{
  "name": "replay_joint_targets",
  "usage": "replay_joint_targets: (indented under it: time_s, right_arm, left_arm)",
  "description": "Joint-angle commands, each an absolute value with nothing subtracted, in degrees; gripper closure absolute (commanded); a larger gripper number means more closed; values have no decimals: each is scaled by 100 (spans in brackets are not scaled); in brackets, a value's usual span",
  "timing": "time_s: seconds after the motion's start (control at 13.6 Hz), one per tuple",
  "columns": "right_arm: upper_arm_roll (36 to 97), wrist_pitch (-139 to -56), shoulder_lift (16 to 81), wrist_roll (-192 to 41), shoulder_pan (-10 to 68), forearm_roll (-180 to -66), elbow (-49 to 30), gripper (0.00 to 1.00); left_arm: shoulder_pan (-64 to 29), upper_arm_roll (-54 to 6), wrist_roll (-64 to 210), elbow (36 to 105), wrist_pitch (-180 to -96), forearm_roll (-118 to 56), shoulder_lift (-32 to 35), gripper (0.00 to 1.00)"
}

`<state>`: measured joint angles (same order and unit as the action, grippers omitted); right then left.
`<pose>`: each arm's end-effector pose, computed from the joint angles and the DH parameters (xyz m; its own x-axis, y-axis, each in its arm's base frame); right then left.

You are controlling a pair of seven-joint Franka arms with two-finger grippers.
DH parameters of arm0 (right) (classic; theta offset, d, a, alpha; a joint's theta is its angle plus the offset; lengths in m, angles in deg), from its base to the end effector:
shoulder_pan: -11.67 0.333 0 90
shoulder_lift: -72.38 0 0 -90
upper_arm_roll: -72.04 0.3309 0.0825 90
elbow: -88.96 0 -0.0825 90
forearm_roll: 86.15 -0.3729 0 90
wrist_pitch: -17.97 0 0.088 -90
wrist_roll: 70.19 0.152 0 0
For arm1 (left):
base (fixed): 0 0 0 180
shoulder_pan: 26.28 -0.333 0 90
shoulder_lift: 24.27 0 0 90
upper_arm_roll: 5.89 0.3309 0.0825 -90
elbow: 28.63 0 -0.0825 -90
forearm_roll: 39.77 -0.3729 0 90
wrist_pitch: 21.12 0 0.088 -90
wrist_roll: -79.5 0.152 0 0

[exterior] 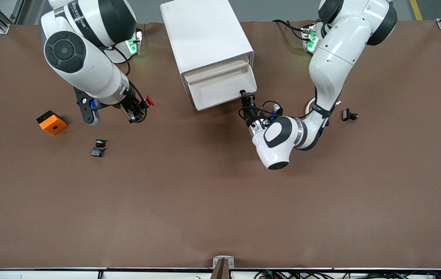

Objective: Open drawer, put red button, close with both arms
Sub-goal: 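Pull the drawer out with the left gripper while the right gripper approaches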

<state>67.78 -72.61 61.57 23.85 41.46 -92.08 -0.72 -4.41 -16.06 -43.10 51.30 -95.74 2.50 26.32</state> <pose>0.5202 0.2691 0.4918 0.3498 -0.9338 -0.0754 -0.9168 -0.3578 0.1774 0.4629 -0.4023 0.1969 -0.2734 0.9548 -0.1163 0.3048 -0.0286 -0.9520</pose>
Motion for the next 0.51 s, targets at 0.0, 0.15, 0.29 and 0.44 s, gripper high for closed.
replay_joint_targets:
  time_s: [0.0, 0.15, 0.29, 0.44]
  right_arm:
    - [6729, -7229, 5965, 2701, 4296, -9309, 115, 100]
    - [6729, -7238, 5824, 2886, 4427, -9300, 246, 100]
    - [6729, -7238, 5570, 3227, 4585, -9300, 483, 100]
    - [6729, -7238, 5533, 3754, 4954, -9309, 660, 100]
  left_arm:
    - [-535, -1530, -4284, 4880, -9592, 84, 2785, 82]
    - [-632, -1530, -4276, 4872, -9574, 57, 2776, 82]
    - [-729, -1530, -4276, 4845, -9557, -13, 2776, 82]
    - [-782, -1530, -4276, 4836, -9539, -13, 2776, 82]
